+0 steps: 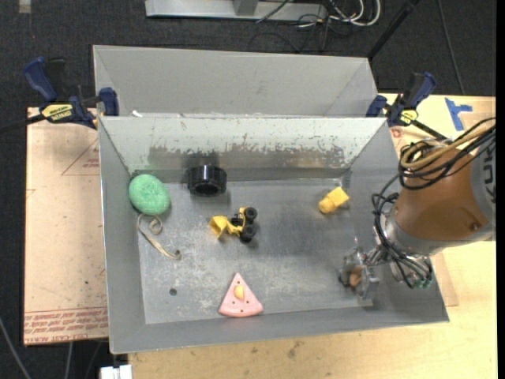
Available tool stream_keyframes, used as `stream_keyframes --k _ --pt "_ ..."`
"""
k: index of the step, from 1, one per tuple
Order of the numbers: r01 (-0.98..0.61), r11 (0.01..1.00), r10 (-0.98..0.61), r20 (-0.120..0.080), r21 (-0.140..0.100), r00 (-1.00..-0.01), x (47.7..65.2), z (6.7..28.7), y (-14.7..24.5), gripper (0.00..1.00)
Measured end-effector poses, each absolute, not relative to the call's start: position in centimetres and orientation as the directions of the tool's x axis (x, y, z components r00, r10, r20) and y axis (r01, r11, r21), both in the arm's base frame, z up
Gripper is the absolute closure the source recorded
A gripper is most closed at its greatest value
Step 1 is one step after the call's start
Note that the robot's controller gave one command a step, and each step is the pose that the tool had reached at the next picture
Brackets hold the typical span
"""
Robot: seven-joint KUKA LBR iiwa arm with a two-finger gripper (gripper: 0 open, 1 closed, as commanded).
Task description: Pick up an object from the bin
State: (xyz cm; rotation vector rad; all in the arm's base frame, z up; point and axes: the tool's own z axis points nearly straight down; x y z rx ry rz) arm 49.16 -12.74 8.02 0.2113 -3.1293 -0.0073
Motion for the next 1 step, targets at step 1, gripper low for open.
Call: stream_keyframes --k 1 --pt "-0.134 0.991 -0.134 0.002 0.003 -0.991 49.22 10.11 -12.74 1.0"
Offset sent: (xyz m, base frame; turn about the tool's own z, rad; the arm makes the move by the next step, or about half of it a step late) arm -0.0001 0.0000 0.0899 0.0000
